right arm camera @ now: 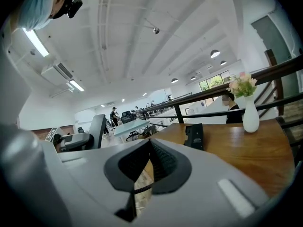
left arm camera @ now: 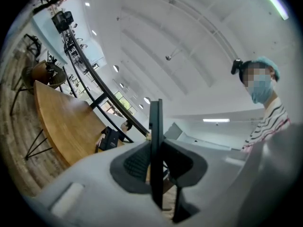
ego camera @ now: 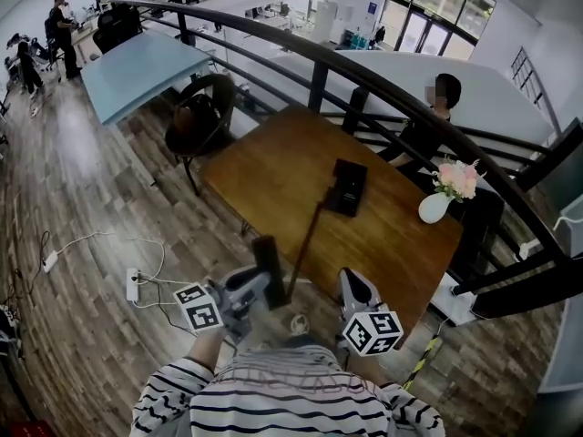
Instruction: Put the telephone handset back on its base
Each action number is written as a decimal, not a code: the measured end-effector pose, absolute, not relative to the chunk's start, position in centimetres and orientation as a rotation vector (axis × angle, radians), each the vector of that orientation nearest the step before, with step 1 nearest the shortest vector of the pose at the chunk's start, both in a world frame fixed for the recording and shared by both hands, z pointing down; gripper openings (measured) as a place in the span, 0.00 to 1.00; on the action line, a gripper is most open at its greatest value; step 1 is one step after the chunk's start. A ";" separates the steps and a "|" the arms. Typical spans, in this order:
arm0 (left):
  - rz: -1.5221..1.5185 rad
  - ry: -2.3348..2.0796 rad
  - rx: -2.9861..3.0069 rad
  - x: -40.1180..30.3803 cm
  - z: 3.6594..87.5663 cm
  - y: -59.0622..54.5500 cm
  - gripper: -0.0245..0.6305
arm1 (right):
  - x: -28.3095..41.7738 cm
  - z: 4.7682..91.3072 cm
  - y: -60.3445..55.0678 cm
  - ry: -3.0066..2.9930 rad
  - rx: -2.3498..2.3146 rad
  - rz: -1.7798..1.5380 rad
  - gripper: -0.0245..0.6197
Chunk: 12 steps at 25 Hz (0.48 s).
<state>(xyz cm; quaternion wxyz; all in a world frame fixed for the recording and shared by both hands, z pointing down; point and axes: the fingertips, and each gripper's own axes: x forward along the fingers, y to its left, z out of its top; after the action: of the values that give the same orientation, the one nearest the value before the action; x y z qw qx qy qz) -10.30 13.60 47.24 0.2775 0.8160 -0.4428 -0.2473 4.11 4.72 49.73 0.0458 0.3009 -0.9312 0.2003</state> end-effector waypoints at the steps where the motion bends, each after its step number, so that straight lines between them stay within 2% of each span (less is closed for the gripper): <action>1: -0.665 -1.194 2.193 -10.2 47.1 12.6 0.15 | 4.1 49.6 3.7 -2.849 0.907 0.607 0.04; 12: -0.659 -1.243 2.185 -8.2 46.9 3.6 0.15 | 4.9 49.5 -5.4 -2.884 0.796 0.602 0.04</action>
<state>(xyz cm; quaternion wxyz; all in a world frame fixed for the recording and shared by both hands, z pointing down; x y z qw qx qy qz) -8.24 3.63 46.86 0.2680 0.8101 -0.4608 -0.2443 4.95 -5.38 49.50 0.0447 0.2604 -0.9441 0.1972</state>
